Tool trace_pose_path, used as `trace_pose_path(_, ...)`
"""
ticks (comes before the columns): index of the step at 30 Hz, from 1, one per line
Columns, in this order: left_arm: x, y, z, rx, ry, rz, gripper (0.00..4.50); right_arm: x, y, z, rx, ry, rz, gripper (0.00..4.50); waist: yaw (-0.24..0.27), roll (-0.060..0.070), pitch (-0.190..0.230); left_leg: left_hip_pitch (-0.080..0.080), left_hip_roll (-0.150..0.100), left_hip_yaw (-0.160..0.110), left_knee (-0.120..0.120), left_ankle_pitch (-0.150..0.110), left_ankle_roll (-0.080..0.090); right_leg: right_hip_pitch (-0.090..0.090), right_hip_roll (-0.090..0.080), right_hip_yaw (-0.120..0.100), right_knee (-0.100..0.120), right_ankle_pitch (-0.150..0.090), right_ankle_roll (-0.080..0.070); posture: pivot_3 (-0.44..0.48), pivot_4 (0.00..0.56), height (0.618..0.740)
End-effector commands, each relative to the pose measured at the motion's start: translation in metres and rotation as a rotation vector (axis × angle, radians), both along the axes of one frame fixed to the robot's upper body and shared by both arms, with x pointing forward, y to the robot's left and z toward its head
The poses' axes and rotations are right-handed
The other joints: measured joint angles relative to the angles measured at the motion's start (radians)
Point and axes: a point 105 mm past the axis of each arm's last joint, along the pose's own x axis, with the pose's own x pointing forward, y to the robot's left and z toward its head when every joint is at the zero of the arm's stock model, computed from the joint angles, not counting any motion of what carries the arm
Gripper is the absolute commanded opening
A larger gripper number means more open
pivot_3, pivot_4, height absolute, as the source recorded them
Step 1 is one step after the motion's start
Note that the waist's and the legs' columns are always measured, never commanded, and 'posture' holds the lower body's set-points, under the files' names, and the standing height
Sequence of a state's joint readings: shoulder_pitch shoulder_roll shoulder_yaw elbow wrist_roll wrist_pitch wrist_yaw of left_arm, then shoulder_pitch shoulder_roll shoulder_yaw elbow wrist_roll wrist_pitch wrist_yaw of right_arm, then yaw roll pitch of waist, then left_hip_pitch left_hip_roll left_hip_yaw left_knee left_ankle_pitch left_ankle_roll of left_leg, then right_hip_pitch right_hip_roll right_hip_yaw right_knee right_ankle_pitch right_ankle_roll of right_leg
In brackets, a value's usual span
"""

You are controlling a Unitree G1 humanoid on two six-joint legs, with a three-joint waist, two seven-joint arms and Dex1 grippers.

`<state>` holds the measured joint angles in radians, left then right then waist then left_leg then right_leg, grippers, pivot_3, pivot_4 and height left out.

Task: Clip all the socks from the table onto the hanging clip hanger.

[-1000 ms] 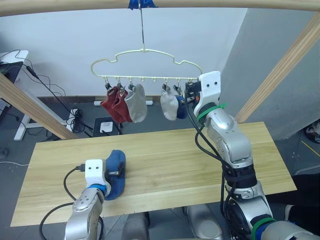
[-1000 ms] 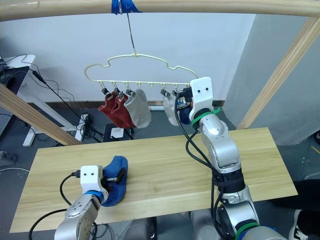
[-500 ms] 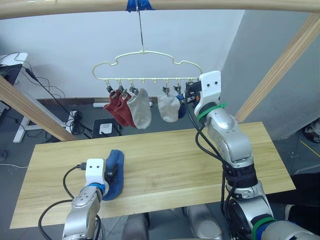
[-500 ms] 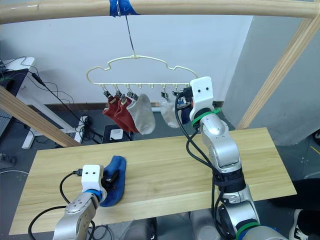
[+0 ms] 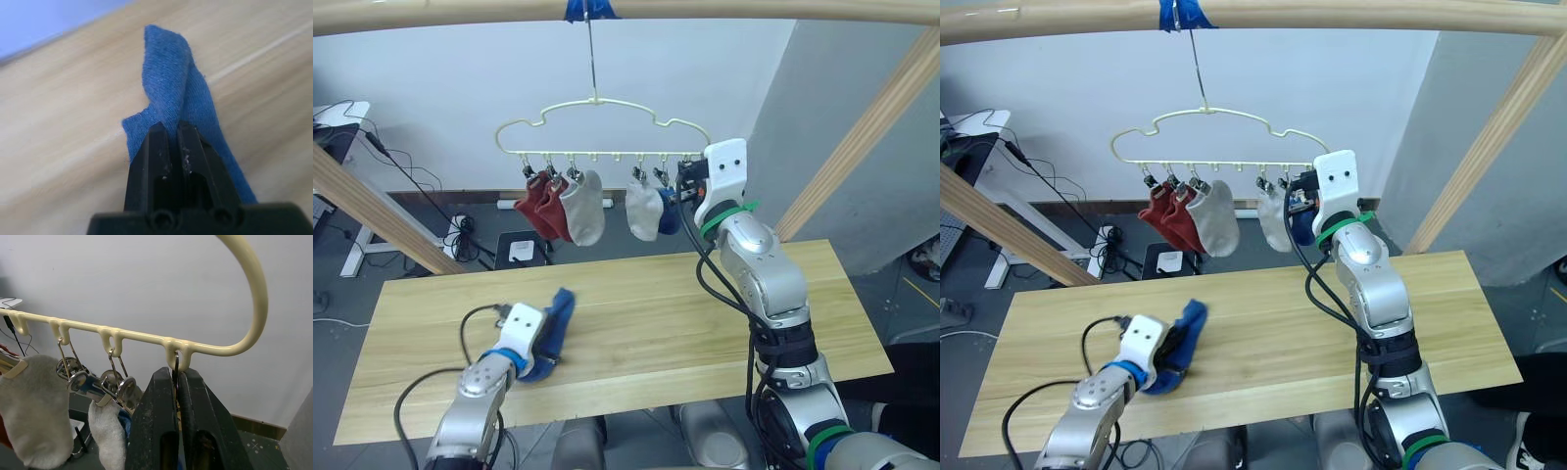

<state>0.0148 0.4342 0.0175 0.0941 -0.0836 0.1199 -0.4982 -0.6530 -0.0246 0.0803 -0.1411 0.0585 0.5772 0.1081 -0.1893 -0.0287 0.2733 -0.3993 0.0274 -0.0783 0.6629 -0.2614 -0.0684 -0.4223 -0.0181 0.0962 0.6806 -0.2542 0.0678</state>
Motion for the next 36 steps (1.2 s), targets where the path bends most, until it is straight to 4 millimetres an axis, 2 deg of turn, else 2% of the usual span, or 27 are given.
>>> trace_pose_path(1, 0.021, -0.040, 0.045, 0.047, -0.191, -0.277, 0.03, -0.004, 0.005, 0.019, 0.004, -0.071, 0.020, 0.00, 0.002, 0.000, 0.000, 0.000, 0.000, 0.000, 0.000, 0.000, 0.000, 0.000, 0.000, 0.000, 0.000, 0.000, 0.000, -0.184, 0.206, 0.740)
trace_pose_path(4, 0.034, -0.079, 0.076, 0.015, -0.306, -0.438, 0.03, -0.004, 0.004, 0.019, 0.003, -0.072, 0.017, 0.00, 0.000, 0.000, 0.000, 0.000, 0.000, 0.000, 0.000, 0.000, 0.000, 0.000, 0.000, 0.000, 0.000, 0.000, 0.000, -0.191, 0.205, 0.740)
trace_pose_path(7, 0.040, -0.117, 0.103, -0.046, -0.397, -0.540, 0.03, -0.004, 0.004, 0.019, 0.002, -0.073, 0.014, 0.00, -0.004, 0.000, 0.000, -0.001, 0.000, 0.001, -0.001, 0.000, 0.000, 0.000, 0.000, 0.000, -0.001, 0.000, 0.000, -0.196, 0.206, 0.740)
trace_pose_path(10, 0.042, -0.134, 0.113, -0.079, -0.429, -0.567, 0.03, -0.004, 0.003, 0.020, 0.001, -0.073, 0.011, 0.00, -0.011, 0.000, 0.000, -0.001, 0.000, 0.001, -0.001, 0.000, 0.000, 0.000, 0.000, 0.000, -0.002, 0.000, 0.000, -0.204, 0.204, 0.740)
trace_pose_path(14, 0.048, -0.170, 0.122, -0.149, -0.472, -0.556, 0.03, -0.004, 0.002, 0.020, 0.000, -0.075, 0.007, 0.00, -0.007, 0.000, 0.000, -0.001, 0.000, 0.000, -0.001, 0.000, 0.000, 0.000, 0.000, 0.000, 0.000, 0.000, 0.000, -0.216, 0.202, 0.740)
trace_pose_path(17, 0.059, -0.177, 0.124, -0.176, -0.487, -0.468, 0.03, -0.004, 0.002, 0.020, 0.000, -0.075, 0.006, 0.00, -0.007, 0.000, 0.000, -0.001, -0.001, 0.000, 0.001, 0.000, 0.000, 0.001, 0.000, 0.001, -0.001, 0.001, 0.001, -0.216, 0.202, 0.740)
trace_pose_path(23, 0.073, -0.176, 0.127, -0.217, -0.472, -0.365, 0.03, -0.004, 0.002, 0.021, -0.002, -0.077, 0.004, 0.00, -0.011, 0.000, 0.000, 0.000, -0.001, 0.000, 0.000, 0.000, 0.001, 0.001, 0.000, 0.001, 0.000, 0.001, 0.001, -0.220, 0.202, 0.740)
trace_pose_path(36, 0.087, -0.171, 0.136, -0.239, -0.462, -0.308, 0.03, -0.004, 0.001, 0.022, -0.002, -0.081, 0.004, 0.00, -0.008, 0.000, 0.000, 0.000, -0.001, 0.000, 0.000, 0.000, 0.001, 0.001, 0.000, 0.001, -0.001, 0.001, 0.001, -0.222, 0.201, 0.740)
